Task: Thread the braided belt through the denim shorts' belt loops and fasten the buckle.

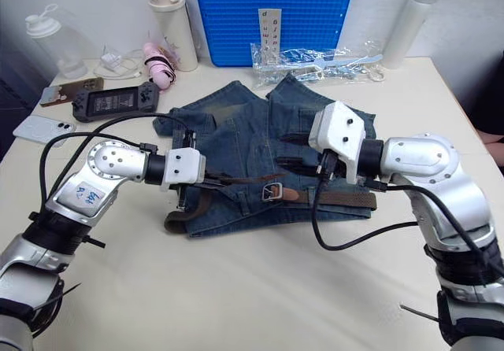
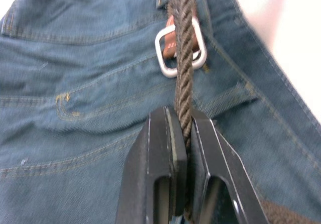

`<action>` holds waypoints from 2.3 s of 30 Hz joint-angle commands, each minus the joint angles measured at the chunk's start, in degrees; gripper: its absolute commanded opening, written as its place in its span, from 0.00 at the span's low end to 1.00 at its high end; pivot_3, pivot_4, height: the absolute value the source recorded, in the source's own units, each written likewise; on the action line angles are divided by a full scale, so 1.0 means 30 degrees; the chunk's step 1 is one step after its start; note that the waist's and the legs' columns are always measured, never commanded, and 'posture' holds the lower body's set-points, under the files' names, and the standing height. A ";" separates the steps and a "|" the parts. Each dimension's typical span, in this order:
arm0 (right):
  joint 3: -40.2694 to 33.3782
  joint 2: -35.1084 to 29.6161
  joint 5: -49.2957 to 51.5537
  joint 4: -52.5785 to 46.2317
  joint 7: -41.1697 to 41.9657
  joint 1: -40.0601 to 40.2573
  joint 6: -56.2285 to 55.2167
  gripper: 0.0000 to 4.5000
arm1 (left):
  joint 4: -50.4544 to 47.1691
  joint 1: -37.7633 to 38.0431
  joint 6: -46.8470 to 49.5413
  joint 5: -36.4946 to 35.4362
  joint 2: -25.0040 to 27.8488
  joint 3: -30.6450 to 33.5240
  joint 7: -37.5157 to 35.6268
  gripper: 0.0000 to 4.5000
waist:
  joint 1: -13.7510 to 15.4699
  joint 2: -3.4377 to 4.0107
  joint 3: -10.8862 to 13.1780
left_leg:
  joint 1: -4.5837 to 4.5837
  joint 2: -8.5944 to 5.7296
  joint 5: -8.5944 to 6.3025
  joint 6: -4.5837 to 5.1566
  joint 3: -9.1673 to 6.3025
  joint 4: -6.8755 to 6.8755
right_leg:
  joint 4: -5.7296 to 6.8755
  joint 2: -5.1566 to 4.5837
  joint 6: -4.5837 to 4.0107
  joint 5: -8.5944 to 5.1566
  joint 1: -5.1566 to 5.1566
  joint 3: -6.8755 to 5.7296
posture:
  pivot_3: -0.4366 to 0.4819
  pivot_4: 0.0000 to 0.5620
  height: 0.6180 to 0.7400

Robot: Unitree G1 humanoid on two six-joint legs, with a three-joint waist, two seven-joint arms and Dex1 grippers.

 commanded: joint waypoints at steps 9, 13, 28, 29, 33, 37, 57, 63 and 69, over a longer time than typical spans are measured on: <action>0.2835 -0.1266 -0.3312 -0.0550 0.0324 0.0496 -0.1687 0.62 | 0.0778 -0.0874 -0.0644 0.1301 -0.1511 0.1239 -0.0754 0.00 | -0.0006 -0.0003 0.0000 | -0.0004 -0.0052 0.0011 0.0029 -0.0018 0.0000 | 0.0025 -0.0080 0.0001 0.0000 -0.0001 -0.0077 | 0.48 0.27 0.58; 0.3422 -0.1039 -0.4428 0.0306 0.0335 0.0419 -0.2790 0.57 | 0.0521 -0.0815 -0.0358 0.1403 -0.1752 0.1595 -0.0770 0.00 | -0.0011 -0.0003 0.0000 | -0.0002 -0.0065 0.0016 0.0037 -0.0027 0.0000 | 0.0041 -0.0095 0.0001 0.0000 0.0000 -0.0099 | 0.48 0.27 0.58; 0.2840 -0.0392 -0.7564 0.4133 0.0473 0.0809 -1.1250 0.00 | -0.0700 -0.0933 0.5285 -0.0940 -0.2686 0.4144 -0.0227 0.09 | -0.0007 -0.0008 0.0002 | -0.0009 -0.0144 0.0043 0.0085 -0.0079 0.0001 | 0.0076 -0.0212 0.0002 0.0000 0.0018 -0.0273 | 0.48 0.27 0.58; 0.2760 -0.0369 -0.7988 0.4731 0.0259 0.0759 -1.2257 0.00 | -0.0979 -0.0964 0.6666 -0.1771 -0.2628 0.4598 -0.0465 0.19 | -0.0040 -0.0018 0.0009 | -0.0009 -0.0145 0.0043 0.0086 -0.0080 0.0001 | 0.0078 -0.0214 0.0002 0.0000 0.0018 -0.0272 | 0.48 0.27 0.58; 0.2217 0.0202 -1.0219 0.8649 -0.2122 -0.0123 -1.9159 0.00 | -0.1004 -0.1770 1.4859 -0.7084 -0.1423 0.8204 -0.0851 0.53 | -0.0202 -0.0030 0.0016 | -0.0003 -0.0138 0.0044 0.0085 -0.0090 0.0000 | 0.0084 -0.0213 0.0003 -0.0001 0.0018 -0.0274 | 0.48 0.27 0.58; 0.2060 0.0162 -1.2112 1.2515 -0.4079 -0.1319 -2.4759 0.00 | -0.0452 -0.2689 2.1657 -1.0361 0.0201 1.0899 0.0045 0.94 | -0.0548 -0.0039 0.0039 | 0.0007 -0.0132 0.0058 0.0075 -0.0113 -0.0005 | 0.0122 -0.0213 0.0003 -0.0001 0.0009 -0.0281 | 0.48 0.27 0.58; 0.3699 0.0592 -1.3472 1.3470 -0.5754 -0.3850 -3.0621 0.00 | 0.4113 -0.3072 2.8807 -3.3982 0.0946 0.4014 1.4028 0.99 | -0.0599 -0.0079 0.0063 | 0.0020 -0.0167 0.0061 0.0065 -0.0224 0.0078 | 0.0241 -0.0195 -0.0003 -0.0005 0.0011 0.0133 | 0.48 0.27 0.58; 0.3397 0.0345 -1.2849 1.2065 -0.5497 -0.3214 -2.9331 0.00 | 0.5854 -0.1541 2.8683 -3.3982 -0.1472 0.6474 1.7669 0.99 | -0.0591 -0.0079 0.0062 | 0.0021 -0.0179 0.0061 0.0065 -0.0221 0.0088 | 0.0258 -0.0191 -0.0003 -0.0005 0.0006 0.0123 | 0.48 0.27 0.58; 0.3183 0.0284 -1.2677 1.1052 -0.5466 -0.2547 -2.8420 0.00 | 0.4511 0.0186 2.7806 -3.3982 -0.4926 0.9790 2.1307 0.99 | -0.0484 -0.0084 0.0060 | 0.0000 -0.0197 0.0061 0.0066 -0.0232 0.0129 | 0.0236 -0.0203 -0.0002 -0.0004 0.0028 0.0114 | 0.48 0.27 0.58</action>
